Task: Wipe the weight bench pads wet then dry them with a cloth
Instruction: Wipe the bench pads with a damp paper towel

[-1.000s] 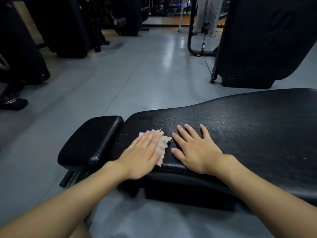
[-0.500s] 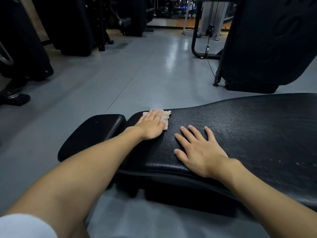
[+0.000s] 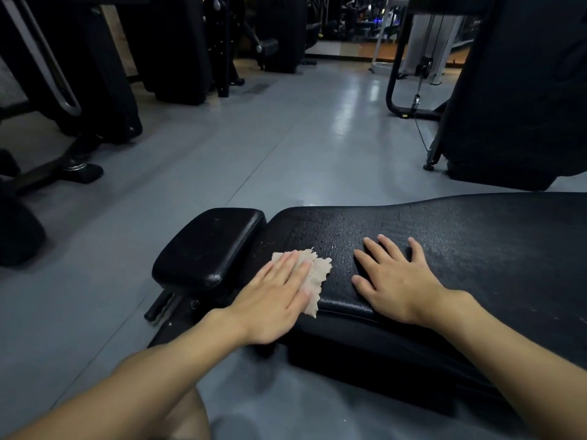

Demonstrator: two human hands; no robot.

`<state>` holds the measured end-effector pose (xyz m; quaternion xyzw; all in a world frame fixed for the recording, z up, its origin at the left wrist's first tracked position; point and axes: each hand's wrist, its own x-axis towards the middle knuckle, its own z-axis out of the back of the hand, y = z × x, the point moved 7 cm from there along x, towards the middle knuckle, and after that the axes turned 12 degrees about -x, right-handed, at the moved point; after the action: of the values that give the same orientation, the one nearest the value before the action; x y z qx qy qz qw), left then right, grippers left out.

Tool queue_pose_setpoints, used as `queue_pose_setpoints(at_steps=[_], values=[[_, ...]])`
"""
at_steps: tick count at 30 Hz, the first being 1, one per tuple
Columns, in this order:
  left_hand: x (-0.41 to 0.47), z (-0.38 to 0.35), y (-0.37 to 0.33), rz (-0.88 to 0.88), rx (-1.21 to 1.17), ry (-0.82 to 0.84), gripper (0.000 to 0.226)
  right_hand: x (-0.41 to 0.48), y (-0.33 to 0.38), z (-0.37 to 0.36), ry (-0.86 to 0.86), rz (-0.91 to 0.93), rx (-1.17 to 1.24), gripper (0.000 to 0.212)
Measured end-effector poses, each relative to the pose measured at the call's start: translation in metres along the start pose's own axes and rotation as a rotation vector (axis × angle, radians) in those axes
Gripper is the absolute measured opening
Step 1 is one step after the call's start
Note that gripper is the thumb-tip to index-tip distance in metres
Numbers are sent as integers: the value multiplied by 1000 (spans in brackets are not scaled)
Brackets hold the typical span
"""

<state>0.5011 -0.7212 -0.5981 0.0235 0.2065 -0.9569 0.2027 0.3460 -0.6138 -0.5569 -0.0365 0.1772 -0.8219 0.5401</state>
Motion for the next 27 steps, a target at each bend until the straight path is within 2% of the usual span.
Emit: queue_pose_setpoints(at_steps=[3,8,17,22,27], values=[[16,-1,4,-4,40,-40,61,14,11,4,7,37,67,62],[64,7,20,37,-14,-4,61,24,20,-9,11,45,15,90],[170,37,43,181,-82,29,62,24,20,-7,-12,25,12,90],[146,29,43,145,-76,16,63,24,20,-8,-16,22,21,89],[79,13,42,62,-60,34,64,22,22,-7,0,30,7,91]])
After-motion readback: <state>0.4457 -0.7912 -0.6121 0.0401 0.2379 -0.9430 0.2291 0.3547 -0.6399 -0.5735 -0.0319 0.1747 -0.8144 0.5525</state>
